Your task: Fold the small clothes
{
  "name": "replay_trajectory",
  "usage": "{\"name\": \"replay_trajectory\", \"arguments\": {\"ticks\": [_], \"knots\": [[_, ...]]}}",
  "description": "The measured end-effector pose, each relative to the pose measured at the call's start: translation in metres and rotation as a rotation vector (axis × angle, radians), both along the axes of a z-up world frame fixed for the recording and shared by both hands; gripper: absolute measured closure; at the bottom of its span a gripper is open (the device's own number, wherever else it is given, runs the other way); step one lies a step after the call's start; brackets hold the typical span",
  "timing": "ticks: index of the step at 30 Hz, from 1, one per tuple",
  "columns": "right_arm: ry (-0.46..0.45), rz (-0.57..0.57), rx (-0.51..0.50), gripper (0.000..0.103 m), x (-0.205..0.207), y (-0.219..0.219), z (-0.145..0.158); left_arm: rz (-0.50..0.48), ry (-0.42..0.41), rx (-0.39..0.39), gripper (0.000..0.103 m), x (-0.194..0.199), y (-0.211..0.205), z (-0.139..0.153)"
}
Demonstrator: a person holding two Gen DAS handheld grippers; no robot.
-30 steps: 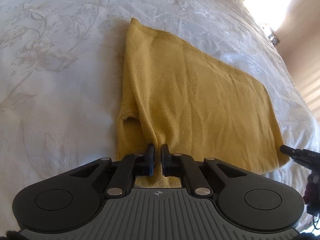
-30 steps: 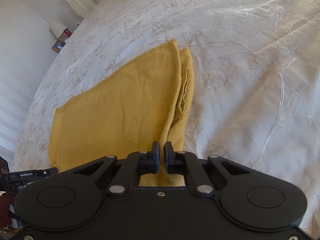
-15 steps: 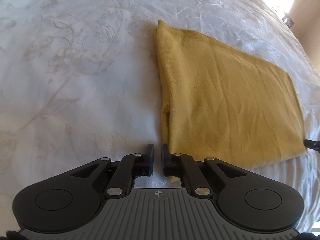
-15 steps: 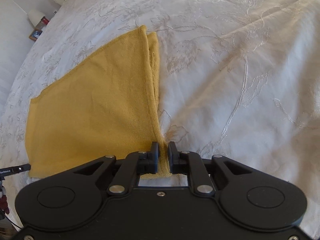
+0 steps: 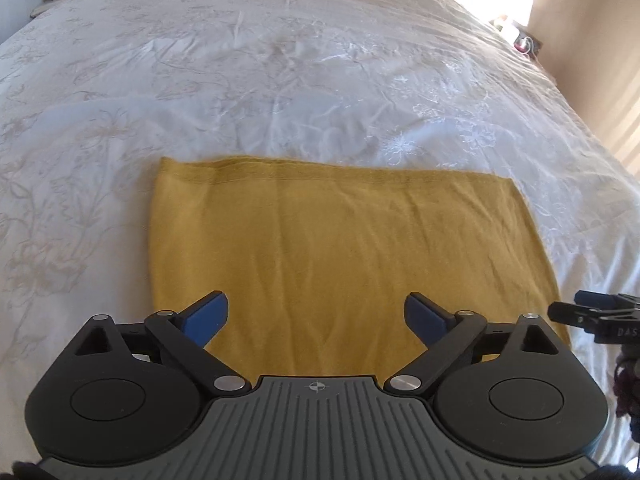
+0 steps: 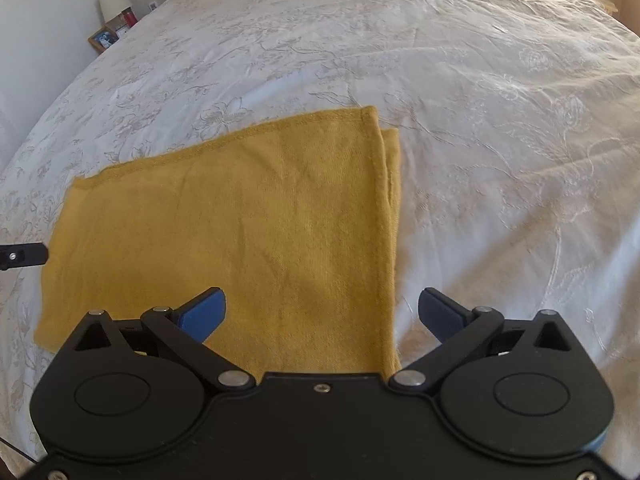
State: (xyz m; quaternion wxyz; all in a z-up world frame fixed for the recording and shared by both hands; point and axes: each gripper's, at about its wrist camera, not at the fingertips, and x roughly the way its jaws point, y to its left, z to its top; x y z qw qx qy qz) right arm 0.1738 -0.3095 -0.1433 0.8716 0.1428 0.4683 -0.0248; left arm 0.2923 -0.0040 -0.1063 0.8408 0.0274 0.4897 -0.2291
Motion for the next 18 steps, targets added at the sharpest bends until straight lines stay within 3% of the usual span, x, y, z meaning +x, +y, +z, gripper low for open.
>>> {"name": "replay_trajectory", "arguments": {"ticks": [6,9,12,13,18], "knots": [[-0.003,0.011,-0.006,0.001,0.014,-0.002,-0.002,-0.045,0.007,0.058,0.007,0.021,-0.051,-0.018],[0.009,0.007,-0.001,0.001,0.017,-0.007,-0.006,-0.052,0.028,0.143,0.007,0.037,-0.07,-0.036],[0.024,-0.004,0.002,0.001,0.018,-0.012,-0.011,-0.029,0.104,0.239,0.006,0.057,-0.078,-0.064],[0.027,-0.007,0.005,0.001,0.017,-0.014,-0.012,-0.021,0.12,0.239,0.0,0.062,-0.079,-0.07],[0.011,-0.021,0.093,0.001,0.016,-0.034,-0.016,0.012,0.124,0.249,0.0,0.064,-0.08,-0.075]]}}
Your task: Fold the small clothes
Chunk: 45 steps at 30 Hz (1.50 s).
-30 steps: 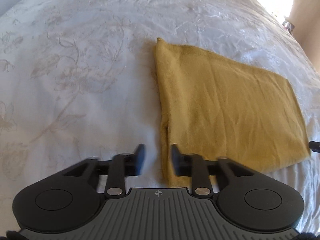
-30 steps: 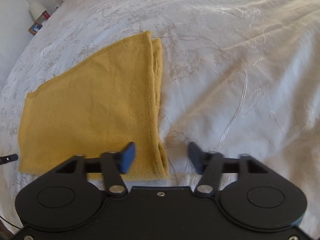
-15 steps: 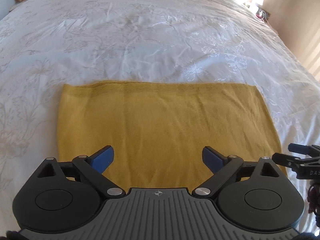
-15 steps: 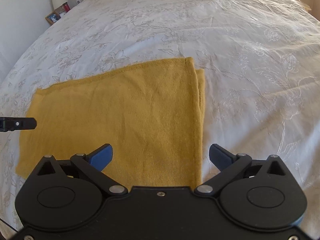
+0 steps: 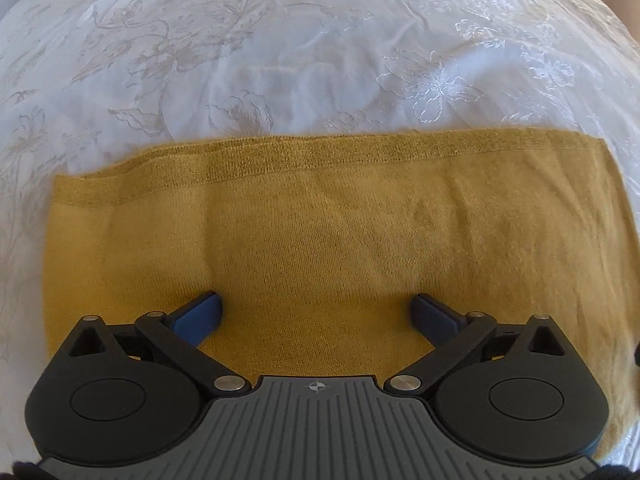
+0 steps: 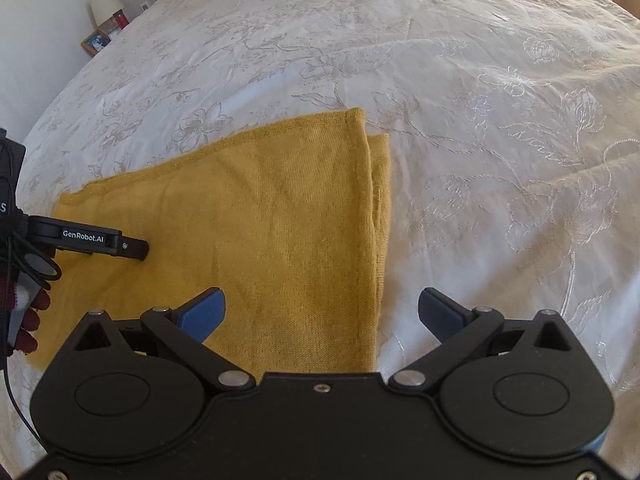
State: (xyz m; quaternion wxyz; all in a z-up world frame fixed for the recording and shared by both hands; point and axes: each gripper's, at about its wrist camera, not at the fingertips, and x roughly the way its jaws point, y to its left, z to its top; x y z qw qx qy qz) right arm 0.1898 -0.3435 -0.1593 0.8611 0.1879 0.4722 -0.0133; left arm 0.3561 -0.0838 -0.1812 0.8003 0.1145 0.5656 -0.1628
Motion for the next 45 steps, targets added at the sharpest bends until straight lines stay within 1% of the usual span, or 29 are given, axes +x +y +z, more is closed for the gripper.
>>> {"name": "replay_trajectory", "arguments": {"ticks": [4,7,9,12,13,16,19,21,23,25,27,31,34,39,42,45], "knots": [[0.009,0.009,0.128,0.001,0.012,-0.02,-0.012,0.0,-0.039,-0.013,0.0,-0.011,0.005,-0.002],[0.037,0.037,0.243,0.0,0.028,-0.029,-0.028,0.003,-0.039,-0.016,0.0,-0.016,0.007,-0.003],[0.056,0.046,0.285,0.0,0.041,-0.032,-0.039,0.007,-0.031,-0.014,0.0,-0.016,0.007,-0.003],[0.023,0.066,0.28,0.0,0.054,-0.03,-0.044,0.013,-0.013,-0.009,0.0,-0.012,0.007,-0.003],[0.014,0.069,0.276,0.0,0.057,-0.029,-0.044,0.014,-0.004,-0.006,0.0,-0.005,0.004,-0.002],[-0.006,0.063,0.259,0.0,0.058,-0.025,-0.044,0.014,0.032,0.001,0.0,0.008,0.0,0.003],[-0.032,0.101,0.215,0.0,0.051,-0.019,-0.044,0.076,0.021,-0.036,0.001,0.018,0.0,0.014],[-0.046,0.131,0.188,0.0,0.047,-0.017,-0.044,0.116,0.017,-0.036,0.001,0.029,-0.004,0.018],[-0.05,0.143,0.179,0.0,0.045,-0.017,-0.044,0.139,0.023,-0.013,0.001,0.041,-0.011,0.016],[-0.045,0.137,0.194,0.0,0.047,-0.02,-0.044,0.141,0.041,0.029,0.0,0.052,-0.019,0.008],[-0.042,0.126,0.225,0.0,0.05,-0.026,-0.044,0.138,0.053,0.071,0.0,0.059,-0.028,0.0],[-0.048,0.113,0.292,0.0,0.048,-0.036,-0.047,0.147,0.064,0.112,0.0,0.066,-0.04,-0.004],[-0.06,0.115,0.312,0.0,0.045,-0.039,-0.048,0.145,0.065,0.114,0.0,0.067,-0.042,-0.001],[-0.066,0.13,0.293,0.0,0.045,-0.037,-0.046,0.129,0.043,0.11,0.001,0.054,-0.051,0.015],[-0.068,0.133,0.299,0.0,0.045,-0.038,-0.047,0.113,0.029,0.078,0.001,0.036,-0.055,0.026],[-0.061,0.154,0.29,0.0,0.045,-0.038,-0.047,0.095,0.051,0.044,0.001,0.01,-0.055,0.028]]}}
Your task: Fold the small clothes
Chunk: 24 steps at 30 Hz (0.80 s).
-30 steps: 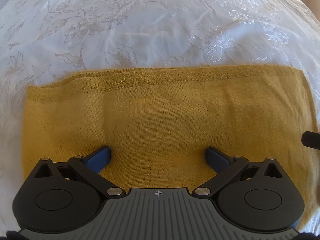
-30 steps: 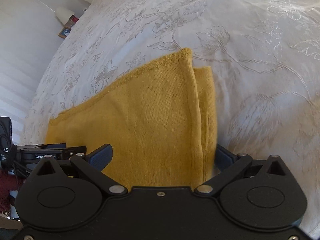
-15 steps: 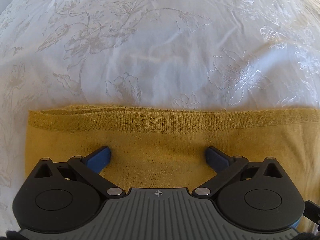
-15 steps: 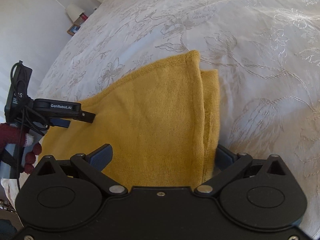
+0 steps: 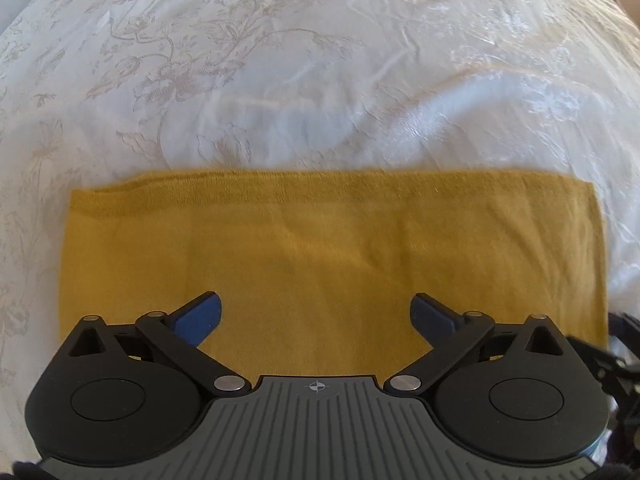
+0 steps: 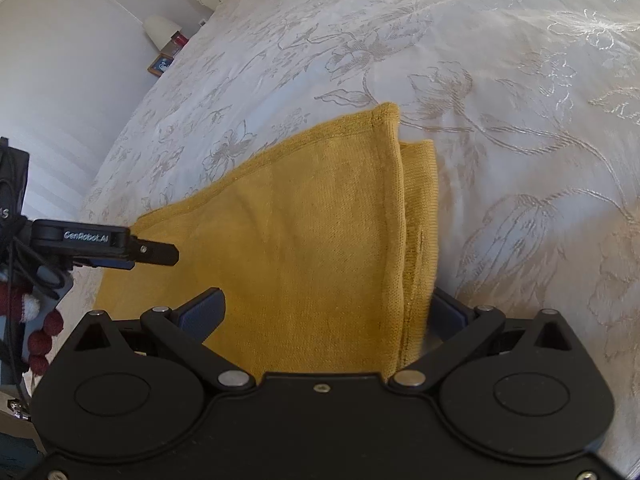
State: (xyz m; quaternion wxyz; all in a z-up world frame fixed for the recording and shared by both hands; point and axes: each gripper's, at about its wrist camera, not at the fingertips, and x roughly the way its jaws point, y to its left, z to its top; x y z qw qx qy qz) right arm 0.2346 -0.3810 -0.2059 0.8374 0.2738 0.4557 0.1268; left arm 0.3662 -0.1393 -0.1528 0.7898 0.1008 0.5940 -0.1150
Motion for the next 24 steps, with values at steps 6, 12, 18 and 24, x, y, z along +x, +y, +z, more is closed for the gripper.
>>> {"name": "replay_trajectory", "arguments": {"ticks": [6,12,18,24], "knots": [[0.018,0.01,0.036,0.0,0.0,-0.006,0.0,0.0,0.101,-0.024,0.001,-0.055,0.022,-0.017],[0.038,0.02,0.067,0.0,-0.006,-0.01,0.001,-0.018,0.134,-0.022,0.001,-0.088,0.04,-0.026],[0.064,-0.003,0.124,0.013,-0.014,-0.013,0.001,0.058,0.109,-0.058,0.001,-0.102,0.073,-0.007],[0.095,-0.048,0.109,0.077,-0.017,-0.015,0.006,0.155,0.06,-0.09,0.001,-0.118,0.118,0.012]]}}
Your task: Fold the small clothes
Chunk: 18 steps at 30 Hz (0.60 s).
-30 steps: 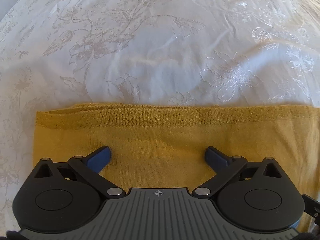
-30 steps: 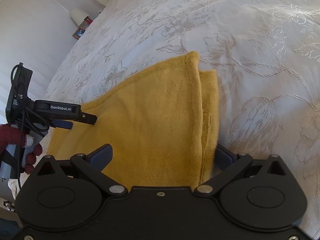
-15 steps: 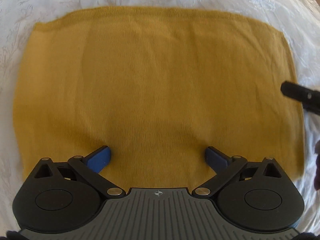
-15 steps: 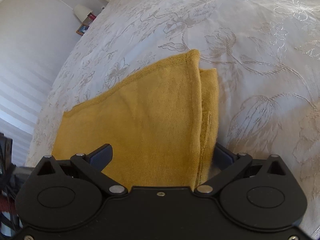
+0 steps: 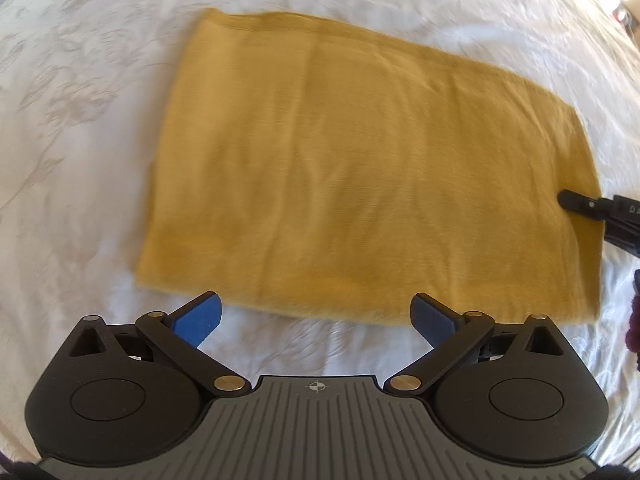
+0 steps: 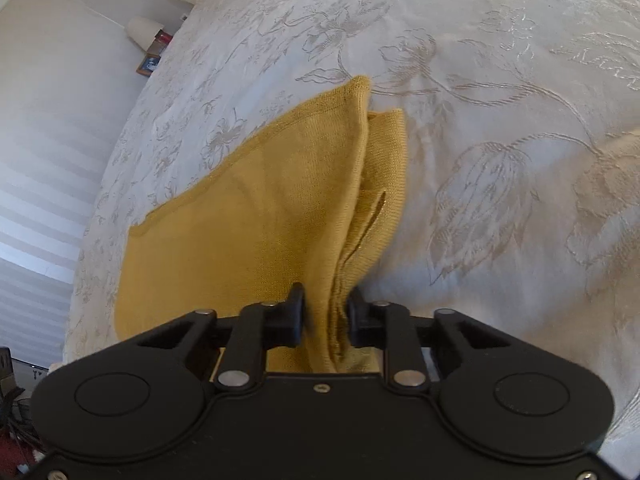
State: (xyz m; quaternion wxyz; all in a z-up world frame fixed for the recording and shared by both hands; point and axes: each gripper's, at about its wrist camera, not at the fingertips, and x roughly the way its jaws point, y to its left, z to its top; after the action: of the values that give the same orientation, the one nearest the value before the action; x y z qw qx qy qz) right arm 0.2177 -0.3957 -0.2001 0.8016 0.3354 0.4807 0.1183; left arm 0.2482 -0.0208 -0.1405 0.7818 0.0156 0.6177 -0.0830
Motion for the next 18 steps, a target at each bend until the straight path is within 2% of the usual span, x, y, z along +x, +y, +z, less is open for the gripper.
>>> {"name": "replay_trajectory", "arguments": {"ticks": [7,12,18], "knots": [[-0.004,-0.026,-0.117,0.078,0.002,0.028,0.04,0.041,-0.054,-0.042,0.001,-0.011,0.04,0.02],[0.004,-0.013,-0.208,0.078,0.011,0.064,0.071,0.004,-0.067,-0.077,0.001,-0.013,0.062,0.025],[0.0,0.022,-0.26,0.078,0.027,0.118,0.103,-0.01,-0.087,-0.112,0.001,-0.01,0.101,0.026]]}}
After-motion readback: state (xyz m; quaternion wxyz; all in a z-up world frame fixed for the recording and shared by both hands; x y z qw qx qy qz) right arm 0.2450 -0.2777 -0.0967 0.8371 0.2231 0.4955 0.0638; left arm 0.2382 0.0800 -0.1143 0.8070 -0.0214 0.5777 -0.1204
